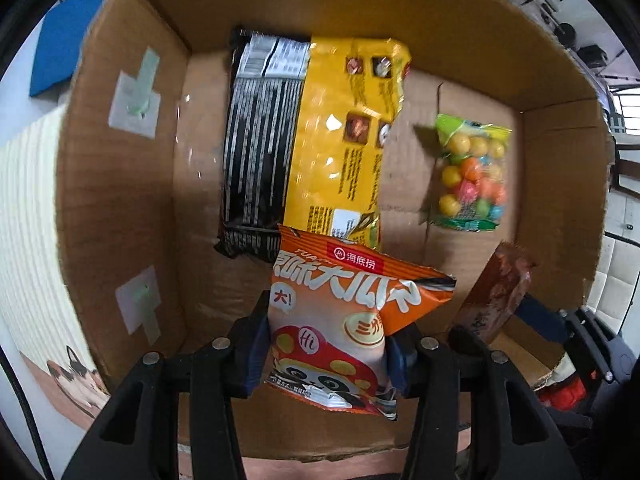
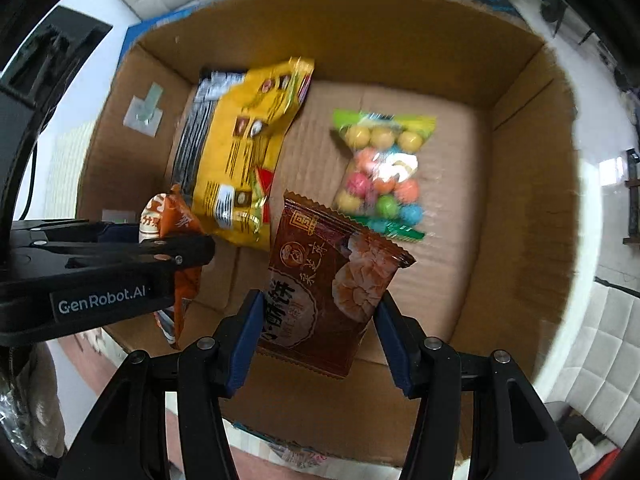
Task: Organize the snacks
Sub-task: 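Carry both packets into the box and open both tools to drop them, then grasp the red-white spicy strip packet with the left tool while the right tool grasps the white pastry packet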
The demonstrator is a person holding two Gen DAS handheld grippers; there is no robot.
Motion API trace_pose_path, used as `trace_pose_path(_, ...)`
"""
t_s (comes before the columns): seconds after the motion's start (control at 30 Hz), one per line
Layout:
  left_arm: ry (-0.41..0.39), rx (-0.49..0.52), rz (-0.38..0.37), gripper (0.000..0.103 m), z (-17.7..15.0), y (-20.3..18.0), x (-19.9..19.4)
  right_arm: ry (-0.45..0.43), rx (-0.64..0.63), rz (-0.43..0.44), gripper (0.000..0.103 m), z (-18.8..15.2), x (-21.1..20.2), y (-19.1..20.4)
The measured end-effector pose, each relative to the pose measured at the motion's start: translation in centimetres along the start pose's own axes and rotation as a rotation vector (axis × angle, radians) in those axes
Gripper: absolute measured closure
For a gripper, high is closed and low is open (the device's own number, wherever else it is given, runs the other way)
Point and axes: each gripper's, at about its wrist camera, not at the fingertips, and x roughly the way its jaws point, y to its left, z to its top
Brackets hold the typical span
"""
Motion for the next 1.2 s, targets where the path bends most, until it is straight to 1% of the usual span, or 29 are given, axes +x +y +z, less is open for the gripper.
trace_pose_path(0.03,0.005,-0.016,-0.007,0.054,0.0,0.3,0.3,0.027,0.002,0.017,0.041,0.1,0.5,-0.1)
trace_pose_path(0.07,0.008,-0.027,-0.006,0.049,0.1,0.6,0.4,0.055,0.007,0.019,0.036,0.1,1.0,-0.1)
trace_pose_path(0.1,0.011,-0.034,-0.002,0.035,0.1,0.9,0.6,0.075,0.008,0.005,0.019,0.1,1.4,-0.2)
trace_pose_path(0.13,0.011,-0.039,-0.002,0.026,0.1,1.2,0.6,0.076,-0.002,-0.013,0.011,0.2,1.6,-0.2)
trace_pose_path(0.17,0.006,-0.039,-0.005,0.015,0.1,1.3,0.6,0.069,-0.01,-0.02,0.011,0.2,1.5,-0.1)
trace_pose_path(0.23,-0.009,-0.043,-0.004,0.015,-0.1,1.7,0.2,0.06,-0.007,-0.035,0.011,0.2,1.3,-0.2)
trace_pose_path(0.3,-0.026,-0.048,-0.006,0.015,-0.3,2.0,-0.2,0.051,0.011,-0.033,0.011,0.2,1.1,-0.5)
trace_pose_path(0.4,-0.059,-0.044,0.008,0.015,-0.7,2.2,-1.4,0.028,0.037,-0.042,0.01,0.2,0.5,-0.8)
trace_pose_path(0.57,-0.157,-0.02,0.024,0.015,-2.7,1.9,-4.3,-0.023,0.063,-0.054,0.008,-0.3,-1.1,-1.0)
trace_pose_path(0.63,-0.205,-0.014,0.039,0.014,-3.7,2.0,-5.6,-0.067,0.065,-0.078,0.007,-0.8,-2.4,-0.7)
trace_pose_path(0.67,-0.227,-0.014,0.044,0.012,-4.1,1.8,-6.1,-0.083,0.064,-0.082,0.007,-1.1,-2.9,-0.2)
trace_pose_path(0.73,-0.271,-0.015,0.041,0.012,-5.1,2.0,-7.5,-0.132,0.069,-0.085,0.007,-1.8,-4.6,0.2)
trace_pose_path(0.8,-0.314,-0.016,0.034,0.012,-6.2,2.4,-8.9,-0.163,0.08,-0.081,0.007,-2.4,-5.7,0.5)
trace_pose_path(0.9,-0.372,-0.012,0.025,0.012,-7.9,2.0,-10.6,-0.205,0.099,-0.042,0.007,-3.8,-7.3,1.4)
trace_pose_path(0.97,-0.427,-0.006,0.044,0.012,-10.3,2.6,-12.4,-0.227,0.11,-0.018,0.007,-5.0,-8.4,2.0)
trace_pose_path(1.03,-0.467,0.012,0.073,0.012,-12.3,2.9,-12.9,-0.24,0.124,0.012,0.007,-6.6,-8.9,2.4)
trace_pose_path(1.1,-0.488,0.027,0.109,0.012,-14.4,3.5,-12.5,-0.232,0.137,0.038,0.007,-8.4,-8.4,3.1)
trace_pose_path(1.2,-0.491,0.054,0.164,0.012,-17.4,5.1,-11.2,-0.183,0.156,0.084,0.007,-11.0,-6.1,4.3)
